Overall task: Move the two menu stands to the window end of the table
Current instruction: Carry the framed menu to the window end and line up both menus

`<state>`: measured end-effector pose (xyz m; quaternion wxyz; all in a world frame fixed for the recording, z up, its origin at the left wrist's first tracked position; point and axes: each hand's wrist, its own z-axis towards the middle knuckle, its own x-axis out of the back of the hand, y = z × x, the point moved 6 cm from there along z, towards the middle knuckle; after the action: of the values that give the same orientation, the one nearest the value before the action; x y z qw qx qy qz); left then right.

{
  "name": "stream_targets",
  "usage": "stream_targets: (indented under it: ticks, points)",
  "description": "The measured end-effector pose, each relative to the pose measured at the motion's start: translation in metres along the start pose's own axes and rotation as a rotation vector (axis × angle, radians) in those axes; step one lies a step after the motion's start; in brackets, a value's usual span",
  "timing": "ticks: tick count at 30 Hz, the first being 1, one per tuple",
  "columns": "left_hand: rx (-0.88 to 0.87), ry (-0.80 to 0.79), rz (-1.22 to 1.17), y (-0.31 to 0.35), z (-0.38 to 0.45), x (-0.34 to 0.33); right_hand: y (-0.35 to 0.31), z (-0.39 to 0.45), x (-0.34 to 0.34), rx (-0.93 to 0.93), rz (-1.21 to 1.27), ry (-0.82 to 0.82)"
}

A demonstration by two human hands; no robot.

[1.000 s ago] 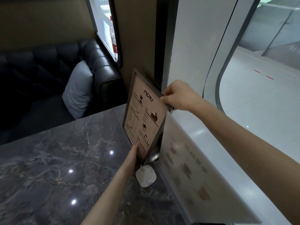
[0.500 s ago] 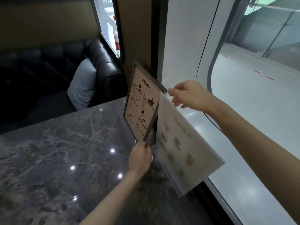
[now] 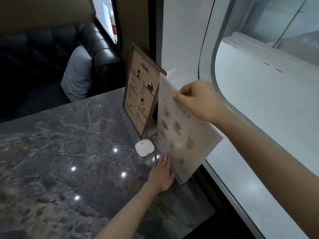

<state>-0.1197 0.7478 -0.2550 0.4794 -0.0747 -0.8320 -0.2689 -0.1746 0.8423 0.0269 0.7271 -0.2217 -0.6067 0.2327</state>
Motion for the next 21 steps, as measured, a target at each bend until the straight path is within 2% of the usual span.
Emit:
stream_targets:
  ticks: [4,7,12,21]
  points:
    - [-0.007,0.011,0.023,-0.002,-0.001,0.002,0.003,0.002,0.005,0.037,-0.033,0.038]
    - [-0.012,0.081,0.044,-0.005,-0.008,0.004,0.005,0.005,0.013,0.040,-0.007,0.069]
    - [-0.018,0.158,0.046,-0.011,-0.017,0.010,-0.003,0.006,0.019,0.064,0.051,0.042]
    - [0.032,0.124,0.095,-0.028,-0.032,0.011,0.010,0.018,0.008,-0.011,0.115,0.006]
